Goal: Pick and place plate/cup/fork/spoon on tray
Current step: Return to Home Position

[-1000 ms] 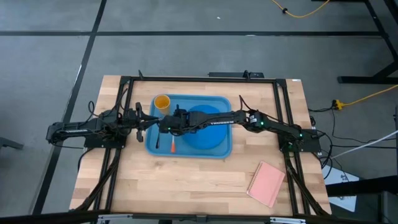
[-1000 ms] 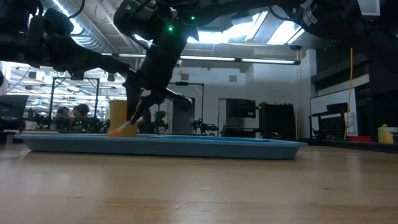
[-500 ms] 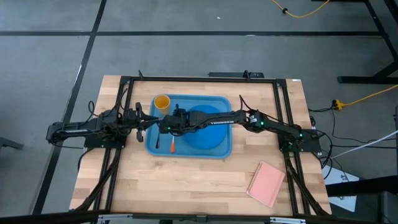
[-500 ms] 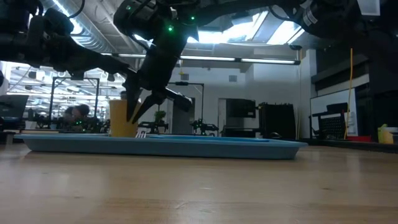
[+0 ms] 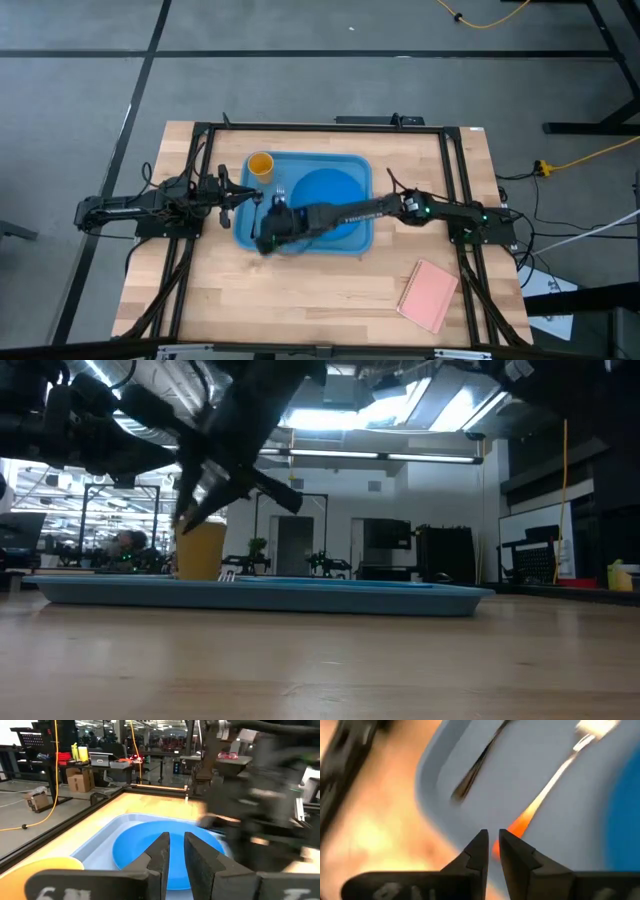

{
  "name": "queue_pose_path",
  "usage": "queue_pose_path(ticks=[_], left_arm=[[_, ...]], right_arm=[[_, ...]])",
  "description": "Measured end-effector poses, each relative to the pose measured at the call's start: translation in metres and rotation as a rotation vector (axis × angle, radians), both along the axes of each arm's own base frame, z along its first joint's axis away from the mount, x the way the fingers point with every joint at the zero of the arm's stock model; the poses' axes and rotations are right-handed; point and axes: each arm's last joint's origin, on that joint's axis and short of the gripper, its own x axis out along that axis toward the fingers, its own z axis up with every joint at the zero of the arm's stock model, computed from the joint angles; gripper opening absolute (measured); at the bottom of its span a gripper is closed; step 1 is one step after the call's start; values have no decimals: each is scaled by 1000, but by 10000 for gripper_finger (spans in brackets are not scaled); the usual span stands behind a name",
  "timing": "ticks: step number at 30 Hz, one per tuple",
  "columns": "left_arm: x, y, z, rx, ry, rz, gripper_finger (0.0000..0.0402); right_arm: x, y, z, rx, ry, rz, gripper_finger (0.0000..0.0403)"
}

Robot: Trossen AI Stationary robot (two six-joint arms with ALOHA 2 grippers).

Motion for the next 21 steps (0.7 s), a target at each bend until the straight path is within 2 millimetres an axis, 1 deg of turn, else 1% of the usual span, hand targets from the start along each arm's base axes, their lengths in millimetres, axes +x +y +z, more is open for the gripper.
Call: queue_pose_path(ticks=[3, 5, 8, 10, 12, 14, 18, 21], left_arm=[[0, 0, 0, 0, 0, 0, 51], [0, 0, 0, 0, 0, 0, 51], [0, 0, 0, 0, 0, 0, 51], [0, 0, 0, 0, 0, 0, 51], [0, 0, 0, 0, 0, 0, 51], [0, 0, 0, 0, 0, 0, 51], [0, 0, 0, 0, 0, 0, 51], [0, 0, 0, 0, 0, 0, 51]], right_arm=[[-6, 34, -1, -24, 24, 194, 51], [-13, 56, -2, -50, 60, 377, 51], [-28, 77, -7, -160, 149, 762, 51], [-37, 88, -9, -216, 209, 928, 51], [-47, 98, -13, -223, 273, 982, 51], [-53, 108, -17, -218, 299, 999, 51], [-66, 123, -19, -241, 366, 1100, 51], [-82, 129, -21, -214, 499, 1089, 51]])
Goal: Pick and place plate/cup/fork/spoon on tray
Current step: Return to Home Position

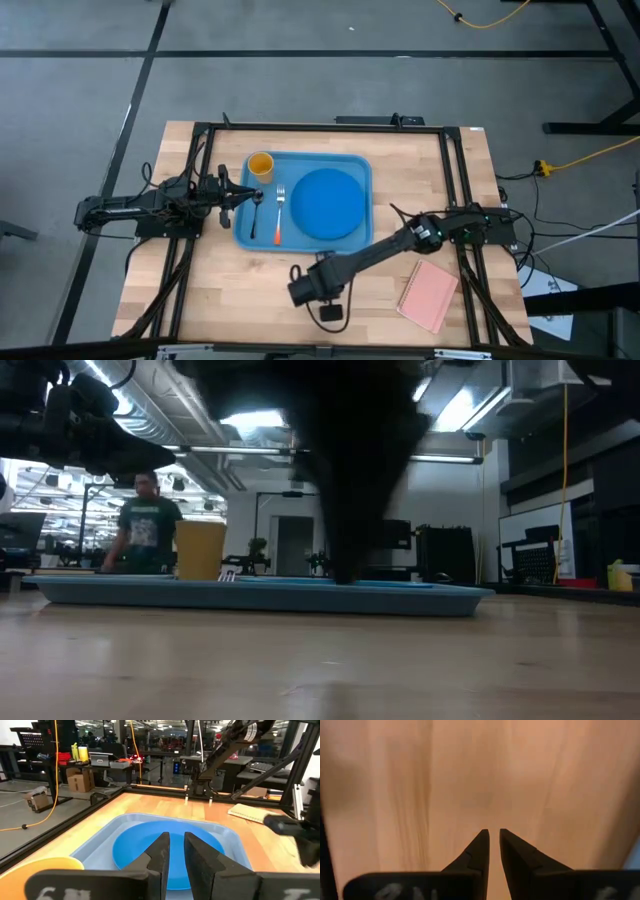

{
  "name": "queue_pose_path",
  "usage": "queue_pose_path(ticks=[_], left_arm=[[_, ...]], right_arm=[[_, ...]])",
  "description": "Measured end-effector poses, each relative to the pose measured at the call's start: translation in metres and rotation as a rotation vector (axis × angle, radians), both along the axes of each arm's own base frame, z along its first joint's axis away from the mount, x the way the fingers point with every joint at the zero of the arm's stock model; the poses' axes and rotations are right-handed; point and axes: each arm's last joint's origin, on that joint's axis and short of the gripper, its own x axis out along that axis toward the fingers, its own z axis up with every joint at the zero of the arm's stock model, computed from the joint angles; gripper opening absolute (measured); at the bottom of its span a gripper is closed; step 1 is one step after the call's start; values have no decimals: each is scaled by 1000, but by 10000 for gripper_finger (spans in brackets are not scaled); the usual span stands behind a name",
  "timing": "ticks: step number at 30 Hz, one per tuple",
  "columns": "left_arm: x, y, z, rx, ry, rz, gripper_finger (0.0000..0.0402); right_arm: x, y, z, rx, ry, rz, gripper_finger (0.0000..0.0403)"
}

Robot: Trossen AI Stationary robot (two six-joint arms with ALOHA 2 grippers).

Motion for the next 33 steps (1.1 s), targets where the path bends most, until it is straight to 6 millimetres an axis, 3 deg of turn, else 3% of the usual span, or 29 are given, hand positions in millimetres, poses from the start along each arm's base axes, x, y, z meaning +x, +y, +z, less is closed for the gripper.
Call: queue_pose_path(ticks=[5, 12, 17, 24, 29, 33], left_arm=[[0, 0, 0, 0, 0, 0, 51], [0, 0, 0, 0, 0, 0, 51], [0, 0, 0, 0, 0, 0, 51], [0, -1, 0, -47, -5, -25, 51], [1, -5, 0, -31, -7, -168, 51], [0, -6, 2, -35, -19, -215, 51]], right_arm=[[-16, 5, 0, -82, 106, -113, 51], [-23, 14, 14, -135, 56, -28, 51], [-34, -2, 59, -262, -33, 67, 51], [-48, -39, 130, -365, -182, 275, 51], [-60, -80, 173, -398, -230, 430, 51], [-75, -120, 208, -396, -300, 342, 51]])
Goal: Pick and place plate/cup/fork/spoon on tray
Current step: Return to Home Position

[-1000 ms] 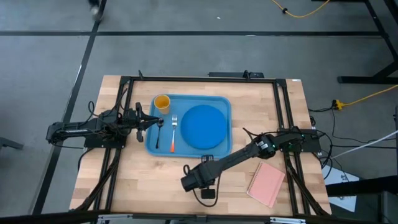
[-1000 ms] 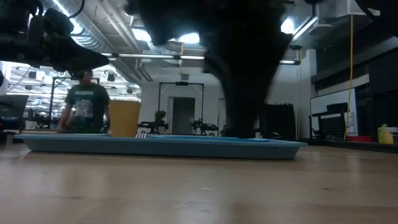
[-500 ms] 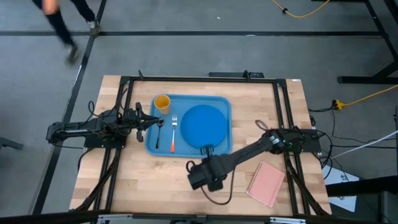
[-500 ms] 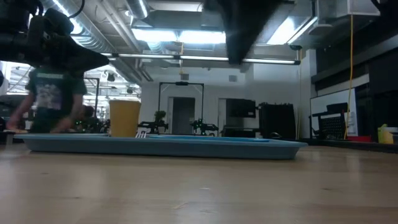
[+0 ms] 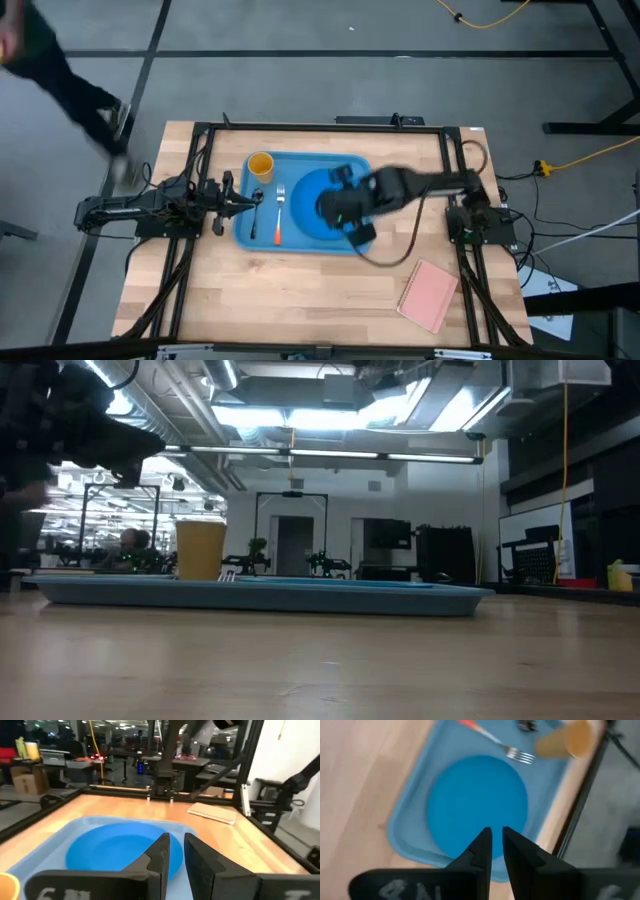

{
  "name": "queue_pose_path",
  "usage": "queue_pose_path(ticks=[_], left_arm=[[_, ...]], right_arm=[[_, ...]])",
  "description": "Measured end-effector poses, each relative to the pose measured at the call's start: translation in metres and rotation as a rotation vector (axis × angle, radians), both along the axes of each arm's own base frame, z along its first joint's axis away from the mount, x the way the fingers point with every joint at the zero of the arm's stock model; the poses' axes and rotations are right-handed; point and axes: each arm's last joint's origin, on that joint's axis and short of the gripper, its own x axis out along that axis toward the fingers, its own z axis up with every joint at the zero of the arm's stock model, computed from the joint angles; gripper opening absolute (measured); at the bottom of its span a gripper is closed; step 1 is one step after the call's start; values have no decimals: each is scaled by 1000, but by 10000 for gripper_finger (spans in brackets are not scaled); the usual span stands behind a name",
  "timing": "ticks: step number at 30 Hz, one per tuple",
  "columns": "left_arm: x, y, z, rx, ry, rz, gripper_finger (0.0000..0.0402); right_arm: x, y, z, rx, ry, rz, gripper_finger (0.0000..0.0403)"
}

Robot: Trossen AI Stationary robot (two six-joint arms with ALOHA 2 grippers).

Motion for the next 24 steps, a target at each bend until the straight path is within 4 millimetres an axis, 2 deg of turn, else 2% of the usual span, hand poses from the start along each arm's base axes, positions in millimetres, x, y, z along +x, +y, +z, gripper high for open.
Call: queue_pose_path(ticks=[4, 7, 9, 12, 17, 20, 24], left_arm=[[0, 2, 0, -90, -2, -4, 51], [-1, 4, 1, -46, -7, -5, 51], [-1, 7, 2, -22, -19, 9, 51], [-2, 11, 3, 24, -28, 51, 51], [-3, 17, 0, 52, -3, 130, 51], [-4, 19, 1, 44, -3, 151, 51], [-4, 19, 0, 41, -2, 151, 51]], right_arm=[[-16, -22, 25, 203, -85, -154, 51], [-24, -25, 35, 353, -109, -229, 51], [-24, -25, 37, 394, -127, -261, 51], [-24, -21, 36, 385, -123, -224, 51], [-10, -23, 36, 323, -176, 28, 51], [-6, -40, 40, 304, -213, 94, 51], [-10, -71, 36, 299, -159, -6, 51]])
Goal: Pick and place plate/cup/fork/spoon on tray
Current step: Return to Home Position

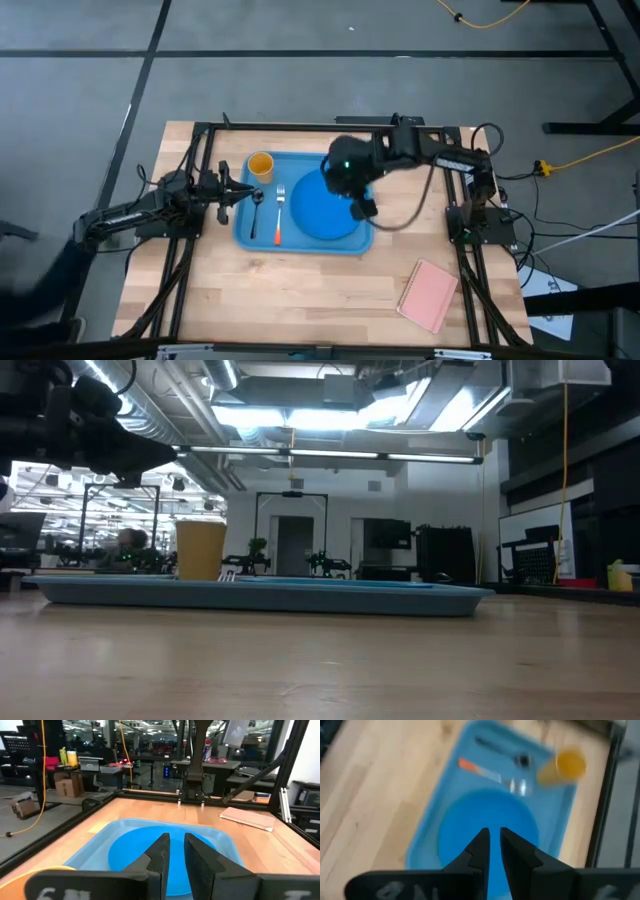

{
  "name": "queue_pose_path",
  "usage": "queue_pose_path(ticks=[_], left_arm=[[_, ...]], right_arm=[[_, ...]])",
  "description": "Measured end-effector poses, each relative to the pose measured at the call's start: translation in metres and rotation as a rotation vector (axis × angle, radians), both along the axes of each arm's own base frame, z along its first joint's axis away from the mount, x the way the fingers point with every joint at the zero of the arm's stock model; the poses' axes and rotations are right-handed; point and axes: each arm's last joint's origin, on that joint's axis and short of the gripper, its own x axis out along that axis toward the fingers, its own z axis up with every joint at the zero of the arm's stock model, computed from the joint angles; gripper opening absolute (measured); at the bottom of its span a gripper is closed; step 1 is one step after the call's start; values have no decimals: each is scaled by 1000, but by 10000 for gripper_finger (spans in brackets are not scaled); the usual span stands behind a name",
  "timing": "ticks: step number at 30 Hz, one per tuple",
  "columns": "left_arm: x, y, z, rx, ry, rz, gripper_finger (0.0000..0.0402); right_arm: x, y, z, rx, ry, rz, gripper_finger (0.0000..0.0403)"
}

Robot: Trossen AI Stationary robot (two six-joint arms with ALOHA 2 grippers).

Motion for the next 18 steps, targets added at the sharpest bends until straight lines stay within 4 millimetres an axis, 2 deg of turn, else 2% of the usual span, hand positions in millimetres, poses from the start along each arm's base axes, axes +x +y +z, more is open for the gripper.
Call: queue_pose_path(ticks=[4, 8, 13, 18], left_arm=[[0, 0, 0, -20, -1, 0, 51], [0, 0, 0, -125, -16, -4, 51], [0, 2, 0, -155, -20, 25, 51], [-2, 8, -1, -156, -21, 106, 51]], right_arm=[[-16, -30, -5, 38, 151, -158, 51], [-26, -46, 1, -1, 136, -114, 51], [-61, -57, 16, 39, 103, -107, 51], [-102, -52, 19, 156, 18, -73, 51]])
